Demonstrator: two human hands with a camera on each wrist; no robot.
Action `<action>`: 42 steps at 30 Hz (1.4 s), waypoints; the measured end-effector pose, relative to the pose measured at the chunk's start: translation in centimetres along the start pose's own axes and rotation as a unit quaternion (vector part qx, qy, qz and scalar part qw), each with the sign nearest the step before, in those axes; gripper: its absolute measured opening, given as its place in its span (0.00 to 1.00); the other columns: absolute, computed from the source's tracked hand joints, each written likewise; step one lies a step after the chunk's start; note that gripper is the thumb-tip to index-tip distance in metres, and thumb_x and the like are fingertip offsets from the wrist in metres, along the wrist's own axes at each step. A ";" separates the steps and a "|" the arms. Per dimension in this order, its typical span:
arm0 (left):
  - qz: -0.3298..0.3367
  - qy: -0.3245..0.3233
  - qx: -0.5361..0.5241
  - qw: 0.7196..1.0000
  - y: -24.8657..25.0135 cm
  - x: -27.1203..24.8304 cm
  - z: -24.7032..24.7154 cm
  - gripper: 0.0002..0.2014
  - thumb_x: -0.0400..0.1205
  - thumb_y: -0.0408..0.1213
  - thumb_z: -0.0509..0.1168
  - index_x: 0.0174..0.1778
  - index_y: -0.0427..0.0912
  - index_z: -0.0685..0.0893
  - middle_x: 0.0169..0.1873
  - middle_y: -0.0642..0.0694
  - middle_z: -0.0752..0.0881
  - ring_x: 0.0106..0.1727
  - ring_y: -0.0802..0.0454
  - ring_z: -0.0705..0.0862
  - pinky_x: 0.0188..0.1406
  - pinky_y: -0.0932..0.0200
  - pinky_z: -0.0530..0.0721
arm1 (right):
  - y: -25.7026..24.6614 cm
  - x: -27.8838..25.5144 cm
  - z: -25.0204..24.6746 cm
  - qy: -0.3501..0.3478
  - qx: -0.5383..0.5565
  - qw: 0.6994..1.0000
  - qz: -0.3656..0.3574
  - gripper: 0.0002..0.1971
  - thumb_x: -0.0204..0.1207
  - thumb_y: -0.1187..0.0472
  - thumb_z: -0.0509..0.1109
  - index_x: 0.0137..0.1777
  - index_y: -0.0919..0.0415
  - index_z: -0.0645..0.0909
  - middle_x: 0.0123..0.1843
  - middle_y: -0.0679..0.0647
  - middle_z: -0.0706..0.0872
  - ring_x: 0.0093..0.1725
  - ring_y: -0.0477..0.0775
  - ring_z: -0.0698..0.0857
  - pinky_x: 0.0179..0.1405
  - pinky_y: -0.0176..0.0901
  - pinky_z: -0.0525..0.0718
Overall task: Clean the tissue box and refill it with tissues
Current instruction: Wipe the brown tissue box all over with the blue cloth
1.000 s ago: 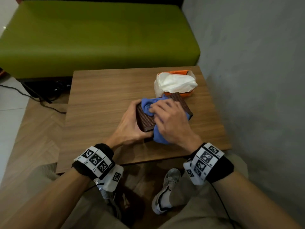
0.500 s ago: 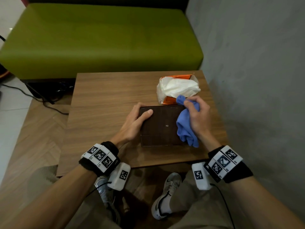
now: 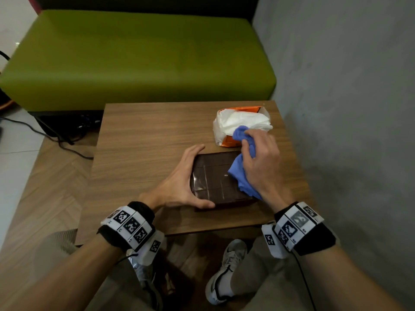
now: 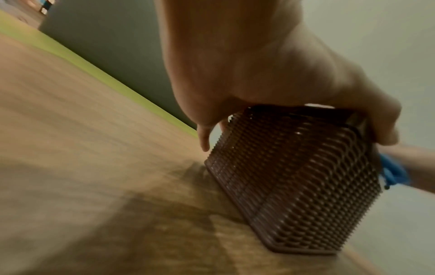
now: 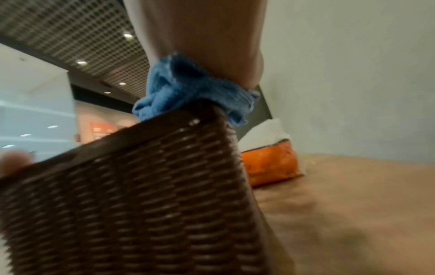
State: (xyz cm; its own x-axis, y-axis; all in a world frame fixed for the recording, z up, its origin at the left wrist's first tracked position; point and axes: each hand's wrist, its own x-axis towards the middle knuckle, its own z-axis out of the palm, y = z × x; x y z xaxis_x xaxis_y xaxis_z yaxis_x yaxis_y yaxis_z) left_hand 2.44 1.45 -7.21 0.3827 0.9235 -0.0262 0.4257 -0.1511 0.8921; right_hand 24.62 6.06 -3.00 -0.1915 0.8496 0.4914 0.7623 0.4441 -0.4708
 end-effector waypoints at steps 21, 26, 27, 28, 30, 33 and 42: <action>0.018 0.013 0.014 1.000 1.1 0.8 0.1 0.53 0.54 0.57 0.80 0.72 0.54 0.60 0.65 0.50 0.68 0.66 0.57 0.72 0.68 0.62 0.75 | -2.8 -0.1 0.3 -0.235 -0.082 0.967 -0.047 0.13 0.79 0.59 0.67 0.63 0.54 0.79 0.63 0.51 0.79 0.60 0.51 0.73 0.64 0.49 0.75; 0.026 0.028 0.005 0.999 0.9 0.9 0.3 0.51 0.54 0.54 0.82 0.72 0.47 0.65 0.62 0.49 0.71 0.64 0.55 0.74 0.68 0.52 0.78 | -3.5 -0.9 1.6 -0.282 -0.009 0.953 -0.107 0.12 0.82 0.59 0.62 0.63 0.57 0.79 0.67 0.51 0.78 0.68 0.52 0.74 0.67 0.49 0.72; 0.024 0.026 0.010 0.999 0.7 0.8 0.3 0.55 0.54 0.57 0.81 0.75 0.45 0.63 0.64 0.49 0.70 0.65 0.55 0.74 0.70 0.51 0.77 | -2.4 -0.6 1.2 -0.279 -0.009 0.956 -0.087 0.12 0.82 0.61 0.62 0.63 0.56 0.78 0.67 0.50 0.78 0.68 0.51 0.74 0.69 0.50 0.72; 0.021 0.020 0.018 0.999 0.6 0.7 0.3 0.59 0.54 0.59 0.81 0.78 0.45 0.60 0.67 0.49 0.68 0.68 0.56 0.72 0.73 0.53 0.75 | -1.3 -0.2 0.7 -0.269 -0.013 0.961 -0.067 0.12 0.82 0.62 0.61 0.62 0.56 0.78 0.66 0.50 0.79 0.68 0.50 0.74 0.69 0.51 0.73; 0.011 -0.011 0.030 0.999 0.4 0.4 0.3 0.67 0.53 0.61 0.81 0.83 0.44 0.51 0.74 0.51 0.62 0.74 0.58 0.66 0.78 0.61 0.67 | 0.0 0.3 0.1 -0.249 -0.021 0.967 -0.044 0.12 0.81 0.64 0.62 0.63 0.56 0.79 0.64 0.50 0.80 0.66 0.51 0.76 0.68 0.56 0.76; 0.006 -0.035 0.024 0.999 0.1 0.2 0.6 0.72 0.52 0.57 0.82 0.85 0.44 0.43 0.78 0.52 0.58 0.78 0.59 0.61 0.78 0.69 0.59 | -0.5 0.0 0.4 -0.249 -0.030 0.967 -0.047 0.15 0.82 0.64 0.62 0.67 0.57 0.79 0.68 0.52 0.81 0.70 0.52 0.76 0.75 0.55 0.73; -0.015 -0.002 -0.052 0.999 -0.5 -0.5 1.2 0.72 0.52 0.50 0.82 0.85 0.47 0.41 0.81 0.51 0.60 0.82 0.57 0.63 0.83 0.60 0.59 | -2.9 -4.7 -0.4 -0.352 0.058 0.916 -0.184 0.23 0.84 0.56 0.57 0.78 0.58 0.74 0.81 0.51 0.73 0.82 0.52 0.66 0.82 0.44 0.57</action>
State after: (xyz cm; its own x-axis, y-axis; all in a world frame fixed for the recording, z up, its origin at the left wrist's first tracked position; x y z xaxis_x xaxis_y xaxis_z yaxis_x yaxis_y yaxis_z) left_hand 3.02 0.65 -8.21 0.3738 0.9259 -0.0548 0.3490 -0.0856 0.9332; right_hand 23.60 0.67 -3.64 -0.8051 0.5904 0.0578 0.5022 0.7302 -0.4633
